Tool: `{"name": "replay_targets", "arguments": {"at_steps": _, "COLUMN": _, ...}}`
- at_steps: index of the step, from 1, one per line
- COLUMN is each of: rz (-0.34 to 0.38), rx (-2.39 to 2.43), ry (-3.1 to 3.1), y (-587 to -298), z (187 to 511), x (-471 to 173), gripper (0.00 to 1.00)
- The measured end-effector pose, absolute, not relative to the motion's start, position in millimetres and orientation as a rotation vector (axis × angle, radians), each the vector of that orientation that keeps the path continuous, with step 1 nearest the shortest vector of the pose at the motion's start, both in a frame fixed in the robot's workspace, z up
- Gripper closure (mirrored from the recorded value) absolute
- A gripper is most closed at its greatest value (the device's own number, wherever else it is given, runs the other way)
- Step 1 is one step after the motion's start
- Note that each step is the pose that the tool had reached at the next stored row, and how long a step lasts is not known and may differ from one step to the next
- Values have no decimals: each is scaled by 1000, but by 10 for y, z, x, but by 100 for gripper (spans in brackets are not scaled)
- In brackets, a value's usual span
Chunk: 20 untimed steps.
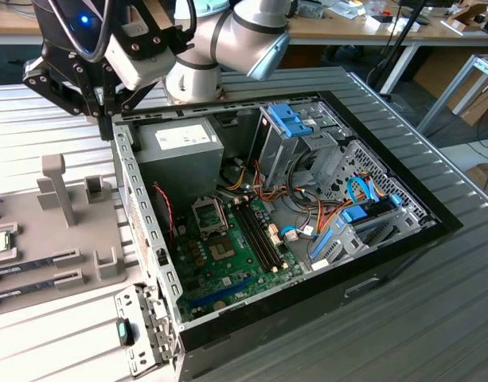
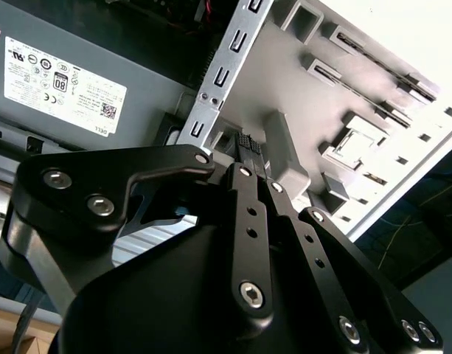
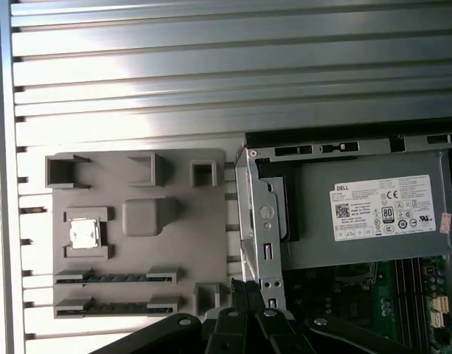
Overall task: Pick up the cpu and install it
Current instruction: 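Reach for the cpu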
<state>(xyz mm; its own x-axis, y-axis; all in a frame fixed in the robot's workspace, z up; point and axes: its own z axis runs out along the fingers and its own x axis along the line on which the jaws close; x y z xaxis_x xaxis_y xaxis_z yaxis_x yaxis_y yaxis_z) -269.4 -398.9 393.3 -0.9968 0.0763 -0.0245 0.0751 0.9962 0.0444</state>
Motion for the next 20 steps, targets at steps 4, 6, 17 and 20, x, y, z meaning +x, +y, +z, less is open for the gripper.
{"name": "replay_targets", "arguments": {"at_steps": 4, "rz": 68, "rx": 118, "ry": 3112, "y": -3989, "z": 3933, "x": -2725, "gripper": 89}}
{"name": "replay_targets", "arguments": {"at_steps": 6, "rz": 68, "rx": 118, "ry": 3112, "y": -3989, "z": 3933, "x": -2738, "gripper": 89}}
{"name": "replay_targets", "arguments": {"at_steps": 17, "rz": 68, "rx": 118, "ry": 3113, "y": -3989, "z": 3933, "x": -2837, "gripper": 89}}
{"name": "replay_targets", "arguments": {"at_steps": 20, "rz": 68, "rx": 118, "ry": 3112, "y": -3989, "z": 3933, "x": -2863, "gripper": 89}}
